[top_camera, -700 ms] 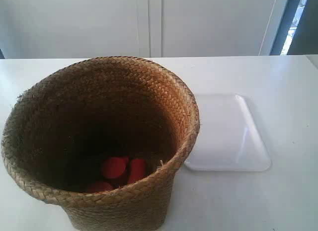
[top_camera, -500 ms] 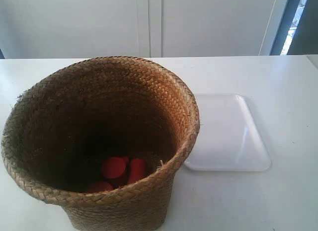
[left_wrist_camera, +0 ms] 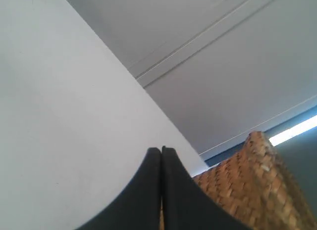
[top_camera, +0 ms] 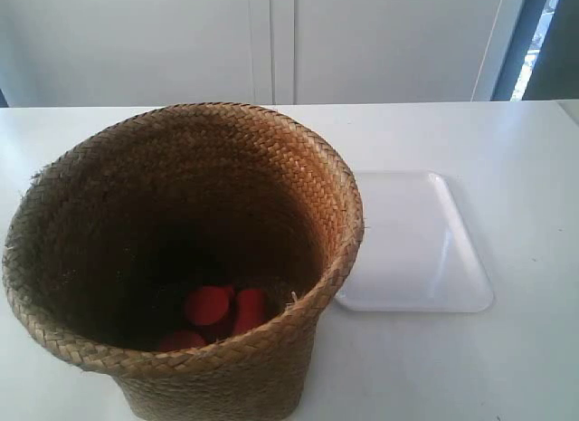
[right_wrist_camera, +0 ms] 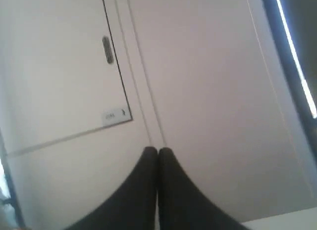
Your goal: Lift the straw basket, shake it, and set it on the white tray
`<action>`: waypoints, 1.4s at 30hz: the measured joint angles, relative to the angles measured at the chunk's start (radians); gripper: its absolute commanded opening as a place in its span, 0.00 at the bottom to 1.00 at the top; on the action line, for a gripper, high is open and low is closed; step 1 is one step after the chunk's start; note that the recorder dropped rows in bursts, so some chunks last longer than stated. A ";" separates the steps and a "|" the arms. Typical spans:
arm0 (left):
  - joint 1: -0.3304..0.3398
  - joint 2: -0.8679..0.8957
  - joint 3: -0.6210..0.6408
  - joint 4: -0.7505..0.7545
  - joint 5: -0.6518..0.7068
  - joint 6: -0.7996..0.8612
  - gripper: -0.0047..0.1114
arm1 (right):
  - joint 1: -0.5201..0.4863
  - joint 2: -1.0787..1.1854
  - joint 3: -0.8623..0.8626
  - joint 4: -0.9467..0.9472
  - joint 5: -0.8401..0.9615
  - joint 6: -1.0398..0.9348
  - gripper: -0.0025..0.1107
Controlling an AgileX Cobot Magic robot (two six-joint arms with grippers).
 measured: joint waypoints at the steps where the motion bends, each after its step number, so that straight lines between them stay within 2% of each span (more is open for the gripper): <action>1: 0.000 0.000 0.000 -0.012 -0.012 -0.019 0.04 | 0.000 0.000 0.000 0.011 -0.012 0.085 0.02; 5: 0.000 0.000 0.000 -0.027 -0.098 -0.024 0.04 | 0.000 0.000 0.000 0.033 -0.028 0.404 0.02; 9: 0.000 -0.002 0.000 -0.052 -0.277 -0.012 0.04 | 0.000 0.000 0.000 0.037 -0.034 0.631 0.02; 14: 0.000 -0.002 0.000 -0.109 -0.461 -0.027 0.04 | 0.000 0.000 0.000 0.055 -0.088 0.660 0.02; 17: 0.000 -0.002 0.000 -0.139 -0.574 -0.006 0.04 | 0.000 0.000 0.000 0.131 -0.106 0.662 0.02; 19: 0.000 -0.002 0.000 -0.194 -0.600 0.025 0.04 | 0.000 0.000 0.000 0.207 -0.115 0.662 0.02; 23: 0.000 0.006 0.000 -0.320 -0.564 0.091 0.04 | 0.000 0.006 0.000 0.331 -0.119 0.552 0.02; 26: 0.000 0.041 0.000 -0.314 -0.516 0.116 0.04 | 0.000 0.032 -0.011 0.355 -0.111 0.508 0.02; 30: 0.000 0.071 -0.043 -0.194 -0.425 0.122 0.04 | 0.000 0.078 -0.086 0.334 -0.103 0.410 0.02; 32: 0.000 0.084 -0.099 -0.083 -0.371 0.127 0.04 | 0.000 0.103 -0.133 0.309 -0.082 0.312 0.02; 36: 0.000 0.101 -0.197 0.106 -0.309 0.174 0.04 | 0.000 0.145 -0.219 0.282 0.064 0.110 0.02; 39: 0.000 0.103 -0.227 0.147 -0.294 0.177 0.04 | 0.000 0.154 -0.234 0.276 0.138 0.021 0.02; 42: 0.000 0.103 -0.229 0.151 -0.255 0.102 0.04 | 0.001 0.156 -0.239 0.276 0.161 -0.007 0.02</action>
